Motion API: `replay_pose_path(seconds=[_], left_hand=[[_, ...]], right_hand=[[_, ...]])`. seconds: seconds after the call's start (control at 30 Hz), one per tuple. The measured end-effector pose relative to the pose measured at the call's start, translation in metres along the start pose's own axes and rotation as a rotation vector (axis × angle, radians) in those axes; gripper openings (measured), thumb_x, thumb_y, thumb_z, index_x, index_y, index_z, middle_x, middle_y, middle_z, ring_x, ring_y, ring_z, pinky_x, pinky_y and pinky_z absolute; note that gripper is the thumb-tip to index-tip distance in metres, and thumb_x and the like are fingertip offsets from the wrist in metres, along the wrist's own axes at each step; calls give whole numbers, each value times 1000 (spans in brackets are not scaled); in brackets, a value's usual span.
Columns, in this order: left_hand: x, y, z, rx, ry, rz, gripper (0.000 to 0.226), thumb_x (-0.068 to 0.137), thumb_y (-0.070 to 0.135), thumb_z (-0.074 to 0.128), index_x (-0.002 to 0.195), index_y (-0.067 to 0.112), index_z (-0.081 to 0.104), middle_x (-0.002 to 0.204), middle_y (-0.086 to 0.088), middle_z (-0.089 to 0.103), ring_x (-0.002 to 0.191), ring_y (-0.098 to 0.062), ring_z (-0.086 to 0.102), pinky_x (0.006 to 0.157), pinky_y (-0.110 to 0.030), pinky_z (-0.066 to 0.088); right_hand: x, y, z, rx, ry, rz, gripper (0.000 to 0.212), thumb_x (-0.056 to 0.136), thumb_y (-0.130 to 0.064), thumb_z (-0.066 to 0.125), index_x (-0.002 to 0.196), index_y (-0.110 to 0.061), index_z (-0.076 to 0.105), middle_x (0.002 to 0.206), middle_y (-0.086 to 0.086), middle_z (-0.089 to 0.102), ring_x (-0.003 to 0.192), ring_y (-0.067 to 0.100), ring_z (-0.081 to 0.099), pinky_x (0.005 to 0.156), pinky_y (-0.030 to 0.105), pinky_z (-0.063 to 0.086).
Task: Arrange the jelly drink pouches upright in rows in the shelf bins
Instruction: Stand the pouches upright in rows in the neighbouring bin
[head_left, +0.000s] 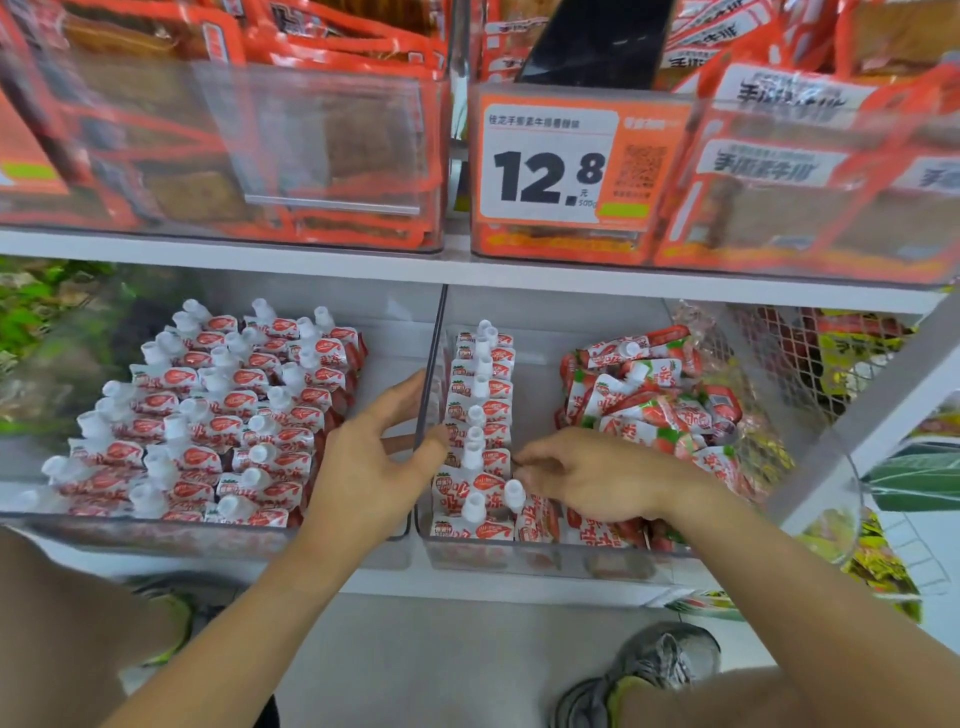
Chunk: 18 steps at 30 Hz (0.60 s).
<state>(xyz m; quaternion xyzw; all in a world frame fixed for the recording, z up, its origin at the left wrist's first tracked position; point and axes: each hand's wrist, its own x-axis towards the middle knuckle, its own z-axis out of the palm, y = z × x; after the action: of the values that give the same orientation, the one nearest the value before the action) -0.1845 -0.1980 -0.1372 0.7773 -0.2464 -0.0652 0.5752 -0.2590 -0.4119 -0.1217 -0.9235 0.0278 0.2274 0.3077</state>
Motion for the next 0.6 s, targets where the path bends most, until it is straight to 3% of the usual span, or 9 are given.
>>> replay_pose_path(seconds=[0.07, 0.13, 0.2, 0.27, 0.33, 0.4, 0.47, 0.53, 0.6], left_hand=[[0, 0, 0, -9, -1, 2, 49, 86, 14, 69, 127, 38, 56, 115, 37, 61, 113, 12, 55, 84, -7, 47], [0, -1, -1, -1, 4, 3, 49, 85, 14, 70, 125, 38, 56, 114, 36, 62, 111, 11, 56, 82, -5, 47], [2, -2, -2, 32, -2, -16, 49, 84, 16, 71, 126, 36, 56, 114, 30, 64, 111, 9, 57, 85, -10, 50], [3, 1, -2, 128, 24, -48, 53, 81, 28, 74, 128, 34, 53, 120, 21, 61, 112, 2, 57, 92, -23, 53], [1, 13, -2, 231, 87, 36, 60, 77, 40, 75, 131, 30, 49, 128, 10, 51, 115, -3, 52, 96, -26, 49], [-3, 34, 0, 288, 79, 250, 57, 78, 42, 74, 129, 28, 51, 128, 8, 46, 115, -4, 49, 95, -22, 44], [-5, 53, 7, 302, -21, 342, 55, 77, 41, 72, 127, 28, 53, 126, 11, 49, 116, -2, 49, 95, -21, 43], [-4, 62, 19, 307, -144, 286, 65, 75, 55, 69, 131, 33, 47, 128, 17, 48, 117, 2, 49, 98, -17, 40], [3, 65, 32, 366, -258, 210, 79, 71, 68, 66, 138, 36, 38, 133, 20, 48, 118, 7, 48, 100, -15, 38]], right_hand=[[-9, -3, -4, -123, -28, 0, 34, 100, -35, 49, 131, -23, 57, 127, -2, 64, 113, 15, 61, 99, 38, 49], [-17, -2, -8, -186, -97, -37, 52, 94, -29, 59, 143, -31, 43, 138, -10, 52, 123, 10, 52, 99, 26, 44], [-21, -1, -7, -252, -65, -65, 55, 88, -26, 68, 137, -34, 46, 123, -10, 53, 114, 10, 50, 87, 22, 41], [-19, 1, -3, -321, 18, -86, 42, 83, -27, 73, 121, -30, 56, 108, -7, 54, 103, 15, 50, 84, 31, 44], [-23, 4, -4, -322, 48, -98, 31, 82, -34, 75, 108, -24, 62, 97, -8, 57, 93, 15, 53, 79, 35, 47], [-34, 11, -16, -266, 109, -101, 33, 81, -49, 74, 91, -20, 64, 76, -10, 56, 73, 11, 54, 64, 31, 44], [-47, 16, -30, -196, 237, -130, 37, 82, -52, 71, 74, -18, 60, 58, -4, 54, 54, 7, 54, 52, 24, 39], [-58, 18, -40, -11, 342, -165, 33, 86, -44, 70, 73, -15, 62, 56, 0, 59, 52, 7, 62, 51, 22, 43], [-63, 19, -40, 277, 365, -198, 31, 89, -33, 70, 77, -4, 66, 62, 8, 67, 63, 17, 72, 55, 29, 52]])
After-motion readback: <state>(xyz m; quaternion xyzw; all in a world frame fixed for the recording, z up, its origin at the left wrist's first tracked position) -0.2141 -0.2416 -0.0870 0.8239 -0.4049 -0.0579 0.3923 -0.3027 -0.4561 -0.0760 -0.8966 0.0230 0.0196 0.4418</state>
